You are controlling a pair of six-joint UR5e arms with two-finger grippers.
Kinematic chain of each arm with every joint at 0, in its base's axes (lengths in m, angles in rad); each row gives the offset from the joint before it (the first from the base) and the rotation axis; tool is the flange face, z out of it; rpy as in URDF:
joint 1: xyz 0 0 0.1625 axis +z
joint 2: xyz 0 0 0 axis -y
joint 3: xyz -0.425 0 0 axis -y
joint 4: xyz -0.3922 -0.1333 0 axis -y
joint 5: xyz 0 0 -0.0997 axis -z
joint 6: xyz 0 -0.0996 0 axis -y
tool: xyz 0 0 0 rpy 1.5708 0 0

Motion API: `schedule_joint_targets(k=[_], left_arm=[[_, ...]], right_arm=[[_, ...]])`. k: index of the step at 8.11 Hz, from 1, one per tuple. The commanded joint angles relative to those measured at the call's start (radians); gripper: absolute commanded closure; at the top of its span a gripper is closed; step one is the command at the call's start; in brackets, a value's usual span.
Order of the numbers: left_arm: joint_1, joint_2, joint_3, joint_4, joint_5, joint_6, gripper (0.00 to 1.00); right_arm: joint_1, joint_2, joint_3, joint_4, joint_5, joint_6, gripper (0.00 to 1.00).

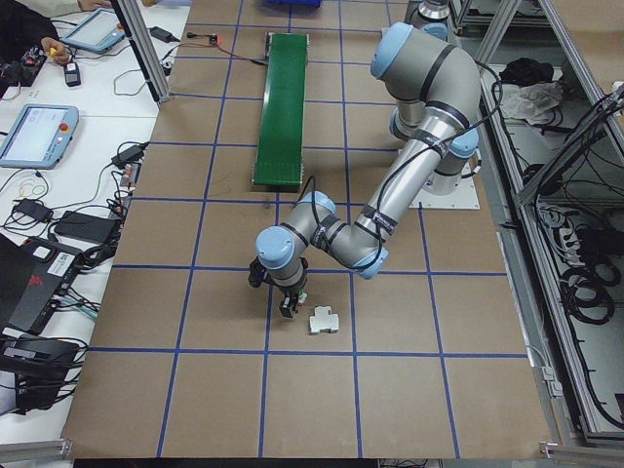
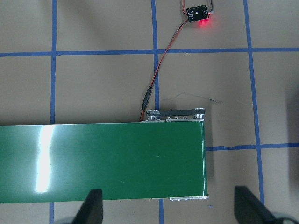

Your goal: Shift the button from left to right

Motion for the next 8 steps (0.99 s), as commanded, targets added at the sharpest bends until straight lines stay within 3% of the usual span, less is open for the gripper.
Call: schedule_joint_targets(k=[1, 6, 8], left_arm=[[-0.001, -0.008, 0.0, 0.0, 0.0, 0.081, 0.0], [-0.003, -0.066, 0.0, 0.031, -0.009, 0.177, 0.0], [-0.003, -0.068, 0.0, 0.031, -0.013, 0.174, 0.13]], right_arm=[[0.0, 0.002, 0.0, 0.002, 0.0, 0.0, 0.0], [0.0, 0.002, 0.006, -0.002, 0.0, 0.0, 0.0], [0.0, 0.002, 0.006, -0.002, 0.0, 0.002, 0.0]])
